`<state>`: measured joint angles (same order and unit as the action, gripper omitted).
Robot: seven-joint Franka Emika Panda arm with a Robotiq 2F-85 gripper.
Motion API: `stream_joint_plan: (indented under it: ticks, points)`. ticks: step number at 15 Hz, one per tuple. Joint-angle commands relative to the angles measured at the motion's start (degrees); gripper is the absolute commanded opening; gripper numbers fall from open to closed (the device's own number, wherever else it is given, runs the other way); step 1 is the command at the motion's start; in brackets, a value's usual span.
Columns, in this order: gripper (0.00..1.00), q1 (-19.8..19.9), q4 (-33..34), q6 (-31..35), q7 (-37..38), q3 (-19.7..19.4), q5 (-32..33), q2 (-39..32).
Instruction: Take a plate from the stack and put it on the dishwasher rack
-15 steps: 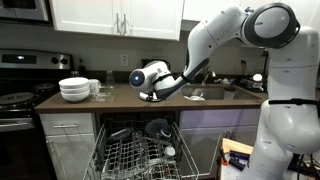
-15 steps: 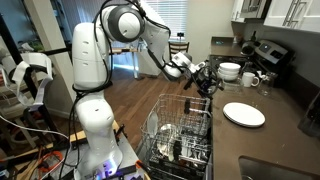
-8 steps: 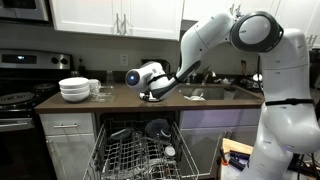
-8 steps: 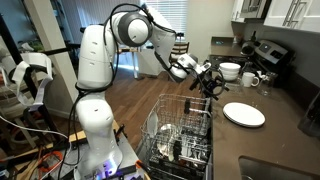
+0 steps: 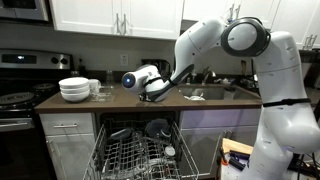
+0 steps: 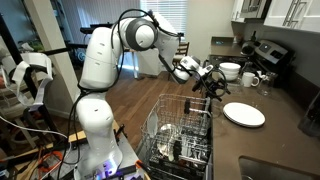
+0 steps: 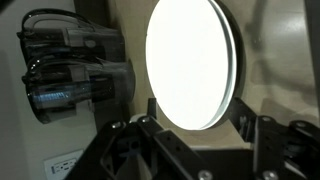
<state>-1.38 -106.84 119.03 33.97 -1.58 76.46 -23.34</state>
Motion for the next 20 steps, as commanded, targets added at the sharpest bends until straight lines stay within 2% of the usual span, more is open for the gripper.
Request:
stream_joint_plan:
  ticks: [1, 2, 4, 7, 8, 9, 10, 11, 13, 14, 15, 16, 18, 19, 20]
  points:
    - [0.77, 1.12, 2.35, 0.43, -2.96, 0.1, -1.23, -1.86]
    - [0.75, 1.28, 2.54, 0.42, -3.01, 0.06, -1.34, -2.14]
    - [0.88, 1.62, 2.83, 0.61, -3.11, 0.0, -1.53, -2.52]
    - [0.97, 1.95, 3.23, 0.77, -3.2, -0.09, -1.85, -3.02]
    - [0.93, 2.07, 3.41, 0.79, -3.25, -0.13, -1.8, -3.24]
    - [0.84, 2.16, 3.53, 0.76, -3.38, -0.13, -1.88, -3.4]
    - [0.84, 2.21, 3.58, 0.74, -3.42, -0.16, -1.91, -3.48]
    - [0.79, 2.25, 3.64, 0.72, -3.46, -0.22, -1.9, -3.61]
    - [0.75, 2.28, 3.71, 0.7, -3.59, -0.31, -1.93, -3.78]
    - [0.75, 2.29, 3.73, 0.65, -3.62, -0.34, -2.0, -3.82]
    - [0.83, 2.3, 3.76, 0.66, -3.62, -0.38, -2.02, -3.88]
    - [0.81, 2.3, 3.81, 0.67, -3.61, -0.43, -2.0, -3.96]
    - [0.87, 2.33, 3.95, 0.7, -3.61, -0.51, -2.02, -4.14]
    - [0.84, 2.37, 4.04, 0.76, -3.61, -0.52, -2.06, -4.23]
    - [0.85, 2.4, 4.16, 0.83, -3.58, -0.56, -2.03, -4.33]
